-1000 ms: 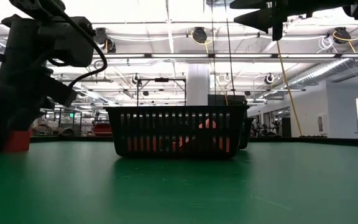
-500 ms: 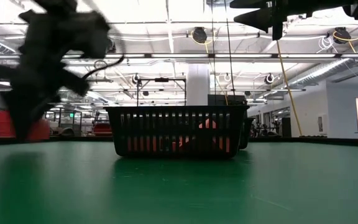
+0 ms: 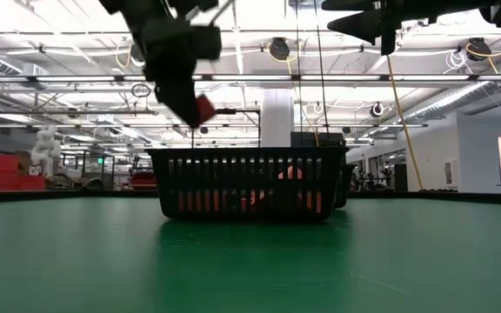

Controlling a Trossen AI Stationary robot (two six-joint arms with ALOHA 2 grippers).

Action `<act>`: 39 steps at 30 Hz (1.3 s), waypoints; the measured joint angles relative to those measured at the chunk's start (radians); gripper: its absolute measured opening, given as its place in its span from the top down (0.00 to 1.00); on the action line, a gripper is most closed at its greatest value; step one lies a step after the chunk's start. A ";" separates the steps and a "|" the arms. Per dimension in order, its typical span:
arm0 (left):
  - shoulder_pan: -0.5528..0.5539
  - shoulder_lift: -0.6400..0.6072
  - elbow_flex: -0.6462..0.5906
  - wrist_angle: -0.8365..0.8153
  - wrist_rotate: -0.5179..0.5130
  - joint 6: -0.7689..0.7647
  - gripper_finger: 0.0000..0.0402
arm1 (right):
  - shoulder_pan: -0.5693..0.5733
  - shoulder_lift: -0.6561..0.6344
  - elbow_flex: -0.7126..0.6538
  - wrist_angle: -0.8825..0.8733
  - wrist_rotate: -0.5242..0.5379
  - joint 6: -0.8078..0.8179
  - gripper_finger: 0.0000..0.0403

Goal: Sort & place blocks by color
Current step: Put the red block into the top left black bin, then return to Home Position

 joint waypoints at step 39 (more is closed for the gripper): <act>0.098 -0.559 -0.386 0.500 -0.060 0.142 0.23 | 0.074 -0.146 -0.028 -0.233 -0.008 -0.055 0.51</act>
